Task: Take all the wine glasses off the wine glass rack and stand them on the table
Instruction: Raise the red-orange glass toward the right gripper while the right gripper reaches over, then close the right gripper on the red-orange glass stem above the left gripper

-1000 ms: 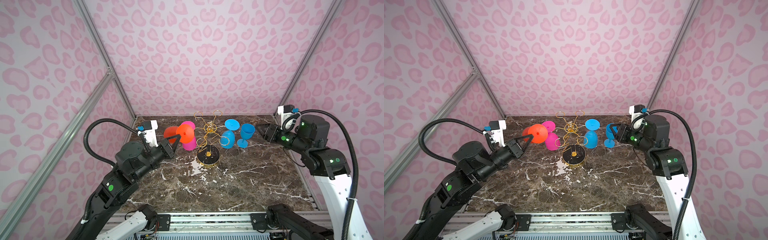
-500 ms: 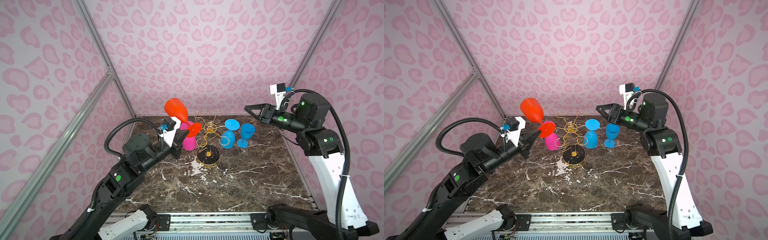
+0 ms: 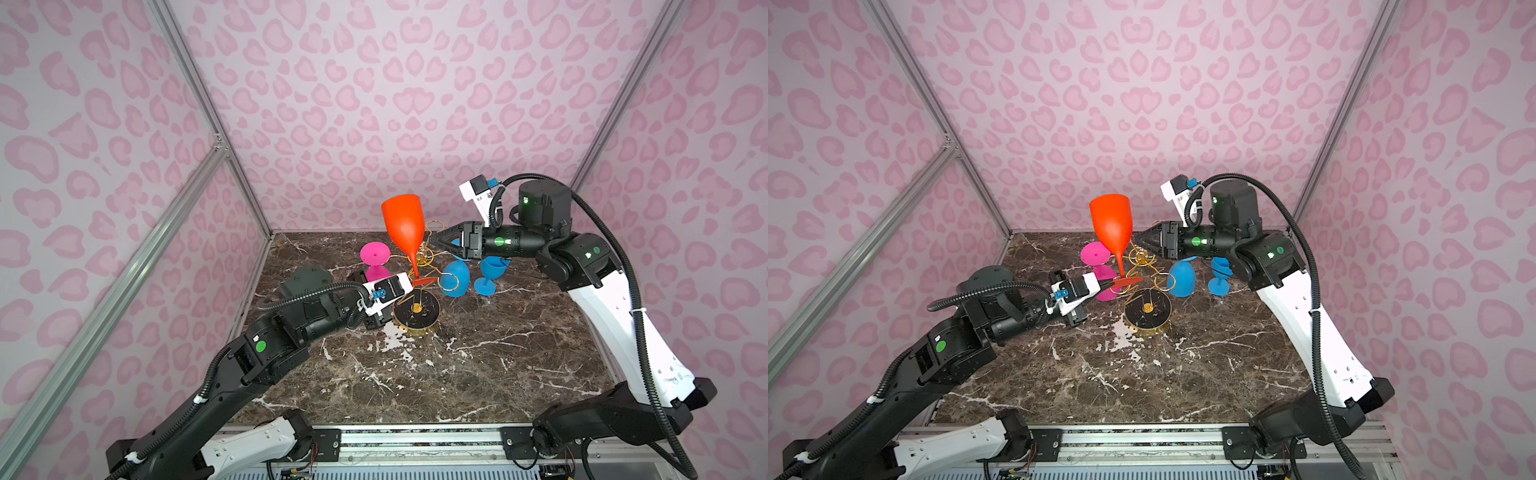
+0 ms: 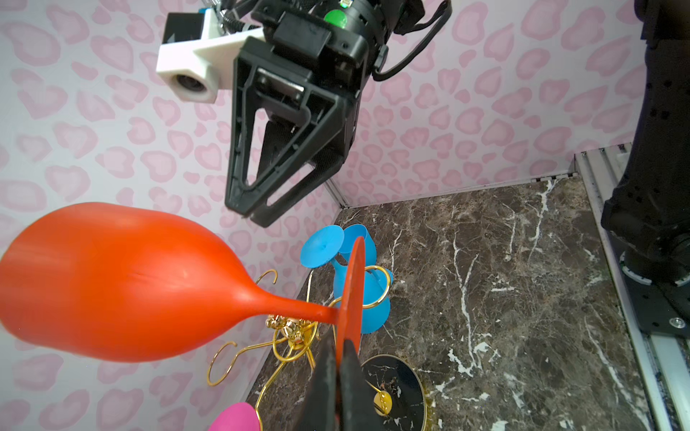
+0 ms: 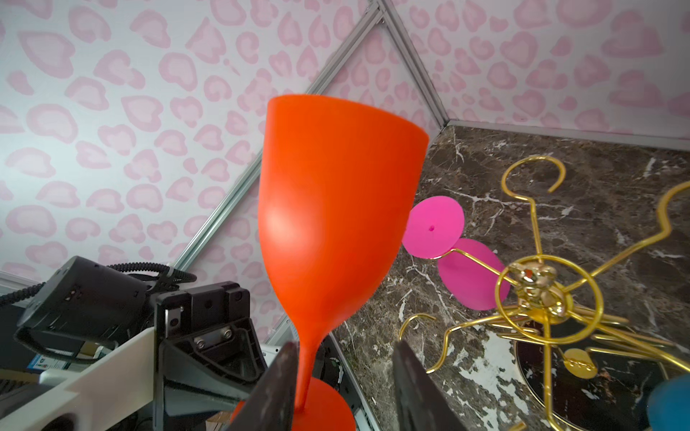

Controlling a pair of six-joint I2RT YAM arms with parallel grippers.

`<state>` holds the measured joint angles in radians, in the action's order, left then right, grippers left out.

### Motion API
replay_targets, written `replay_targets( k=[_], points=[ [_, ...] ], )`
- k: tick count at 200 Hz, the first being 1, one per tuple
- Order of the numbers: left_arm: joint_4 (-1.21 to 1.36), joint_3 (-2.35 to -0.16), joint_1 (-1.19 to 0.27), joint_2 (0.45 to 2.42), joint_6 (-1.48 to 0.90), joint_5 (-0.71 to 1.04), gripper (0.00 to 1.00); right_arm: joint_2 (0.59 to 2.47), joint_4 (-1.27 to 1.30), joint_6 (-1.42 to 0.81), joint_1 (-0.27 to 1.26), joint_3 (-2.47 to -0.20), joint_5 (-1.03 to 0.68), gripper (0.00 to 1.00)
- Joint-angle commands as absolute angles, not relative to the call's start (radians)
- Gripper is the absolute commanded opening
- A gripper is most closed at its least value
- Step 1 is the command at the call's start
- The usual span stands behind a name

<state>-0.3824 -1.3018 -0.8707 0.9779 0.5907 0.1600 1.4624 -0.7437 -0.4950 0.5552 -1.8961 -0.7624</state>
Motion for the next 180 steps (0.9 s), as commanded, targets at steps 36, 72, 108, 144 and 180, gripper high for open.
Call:
replay_targets(
  k=[36,72,108,144,180],
  points=[
    [-0.277,-1.273,-0.890,0.980,0.690,0.114,0.04,1.433,-0.674,-0.517,0.597,-1.789,-0.753,0.42],
    [-0.265,-1.272,-0.891,0.990,0.696,0.100,0.04,1.402,-0.625,-0.538,0.624,-1.730,-0.749,0.41],
    [-0.273,-1.273,-0.893,1.000,0.696,0.123,0.04,1.388,-0.601,-0.551,0.633,-1.710,-0.744,0.40],
    [-0.279,-1.273,-0.902,1.002,0.696,0.127,0.04,1.390,-0.595,-0.557,0.634,-1.701,-0.742,0.38],
    [-0.280,-1.277,-0.909,1.008,0.704,0.129,0.04,1.401,-0.569,-0.570,0.643,-1.690,-0.746,0.34]
  ],
)
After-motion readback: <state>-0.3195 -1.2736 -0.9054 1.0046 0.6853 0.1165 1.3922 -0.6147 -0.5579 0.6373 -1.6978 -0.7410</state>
